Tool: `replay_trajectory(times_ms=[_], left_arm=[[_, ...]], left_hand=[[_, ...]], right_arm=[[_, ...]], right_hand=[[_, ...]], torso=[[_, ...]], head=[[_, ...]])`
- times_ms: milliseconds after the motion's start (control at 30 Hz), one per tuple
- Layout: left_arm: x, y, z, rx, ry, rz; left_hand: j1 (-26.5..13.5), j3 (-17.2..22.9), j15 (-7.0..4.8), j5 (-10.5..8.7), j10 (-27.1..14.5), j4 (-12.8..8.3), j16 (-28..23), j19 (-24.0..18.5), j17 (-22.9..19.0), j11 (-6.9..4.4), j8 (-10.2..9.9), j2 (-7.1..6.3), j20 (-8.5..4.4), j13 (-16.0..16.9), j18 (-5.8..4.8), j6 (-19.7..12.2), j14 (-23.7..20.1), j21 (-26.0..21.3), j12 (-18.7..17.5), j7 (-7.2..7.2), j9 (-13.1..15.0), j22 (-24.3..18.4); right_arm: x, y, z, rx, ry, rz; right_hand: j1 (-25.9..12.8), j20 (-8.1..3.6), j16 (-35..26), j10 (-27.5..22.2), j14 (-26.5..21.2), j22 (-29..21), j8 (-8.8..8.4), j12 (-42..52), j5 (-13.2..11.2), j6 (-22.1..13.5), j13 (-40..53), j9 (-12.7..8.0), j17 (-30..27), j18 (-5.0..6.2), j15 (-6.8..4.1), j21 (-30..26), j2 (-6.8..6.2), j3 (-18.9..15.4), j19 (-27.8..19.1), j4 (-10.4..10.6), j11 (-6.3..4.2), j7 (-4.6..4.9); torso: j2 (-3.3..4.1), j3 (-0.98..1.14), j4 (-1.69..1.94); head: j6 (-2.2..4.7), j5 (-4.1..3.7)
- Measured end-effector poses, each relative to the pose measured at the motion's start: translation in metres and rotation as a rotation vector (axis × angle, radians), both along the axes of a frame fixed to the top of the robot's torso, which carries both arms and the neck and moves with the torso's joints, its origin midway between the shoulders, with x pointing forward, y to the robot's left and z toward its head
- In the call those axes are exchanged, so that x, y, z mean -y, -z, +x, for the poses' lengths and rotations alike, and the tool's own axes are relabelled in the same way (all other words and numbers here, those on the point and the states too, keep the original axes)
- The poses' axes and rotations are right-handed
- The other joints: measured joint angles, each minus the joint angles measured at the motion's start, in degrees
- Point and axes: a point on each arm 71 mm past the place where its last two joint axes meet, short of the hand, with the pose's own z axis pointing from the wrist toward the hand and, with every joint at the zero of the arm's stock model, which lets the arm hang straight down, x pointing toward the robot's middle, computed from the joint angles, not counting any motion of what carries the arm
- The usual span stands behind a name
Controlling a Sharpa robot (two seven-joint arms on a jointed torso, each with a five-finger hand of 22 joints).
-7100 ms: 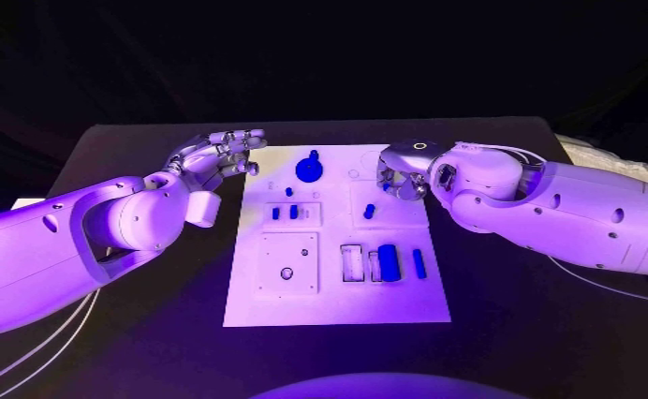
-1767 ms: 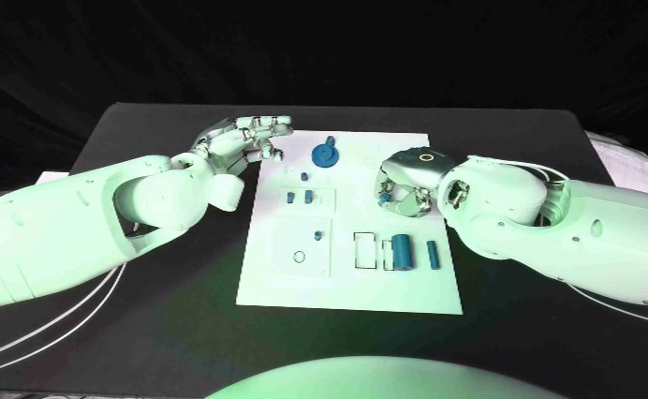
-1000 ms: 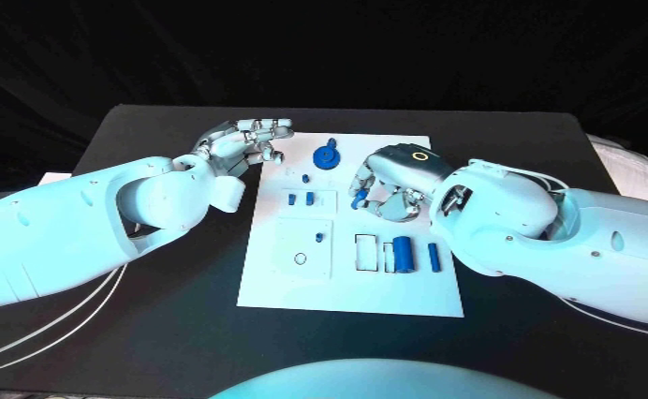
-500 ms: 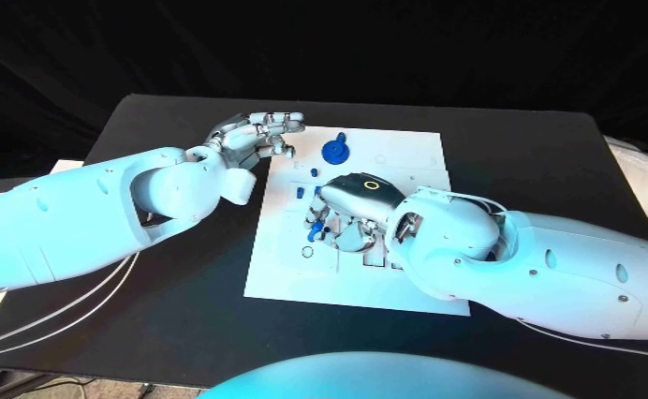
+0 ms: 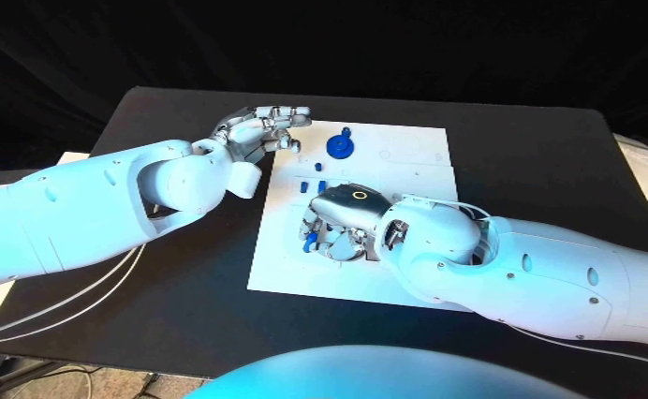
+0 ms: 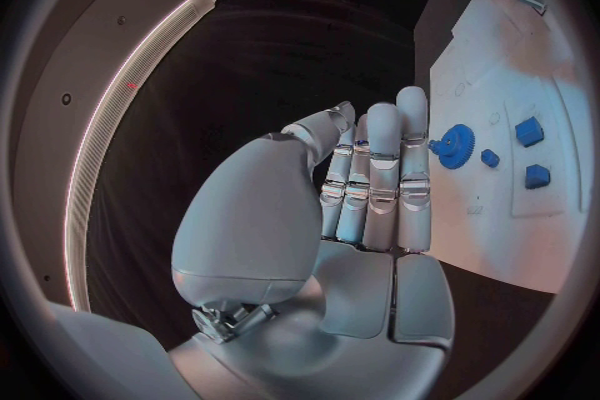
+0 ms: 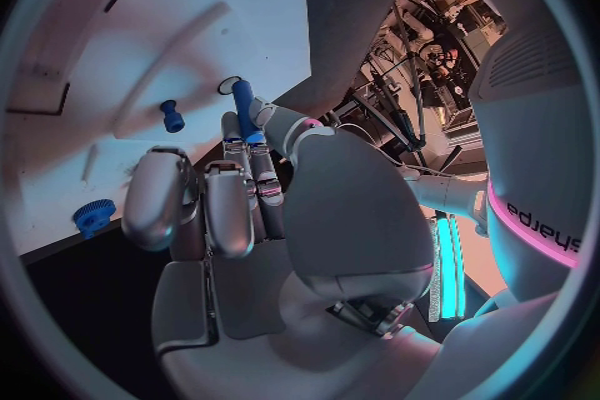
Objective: Assemble the parts on the task board
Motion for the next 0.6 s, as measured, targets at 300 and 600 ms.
replay_trajectory(times_ms=[300, 600], left_arm=[[0.0000, 0.0001, 0.0000, -0.001, 0.002, 0.000], [0.0001, 0.0002, -0.0001, -0.001, 0.003, 0.000]], left_hand=[[0.0, 0.0, 0.00, 0.00, 0.0, 0.0, 0.0, 0.0, 0.0, 0.00, 0.0, 0.00, 0.00, 0.0, 0.00, 0.0, 0.0, 0.0, 0.0, 0.00, 0.0, 0.0], [0.0, 0.0, 0.00, 0.00, 0.0, 0.0, 0.0, 0.0, 0.0, 0.00, 0.0, 0.00, 0.00, 0.0, 0.00, 0.0, 0.0, 0.0, 0.0, 0.00, 0.0, 0.0]], right_arm=[[0.0010, 0.0004, 0.0016, 0.014, 0.001, -0.020], [0.0008, 0.0025, 0.0016, 0.039, 0.007, -0.052]], right_hand=[[0.0, 0.00, 0.0, 0.0, 0.0, -0.1, -0.01, -0.2, 0.0, 0.0, 0.1, 0.0, 0.0, 0.00, 0.00, 0.0, 0.00, 0.0, 0.0, 0.0, 0.00, 0.00], [0.0, 0.00, 0.0, 0.0, 0.0, -0.1, -0.01, -0.2, 0.2, 0.0, 0.0, -0.1, 0.0, 0.00, 0.00, 0.0, 0.00, 0.0, 0.0, 0.0, 0.00, -0.01]], torso=[[-0.04, 0.04, -0.05], [-0.05, 0.05, -0.07]], head=[[-0.07, -0.12], [-0.11, -0.27]])
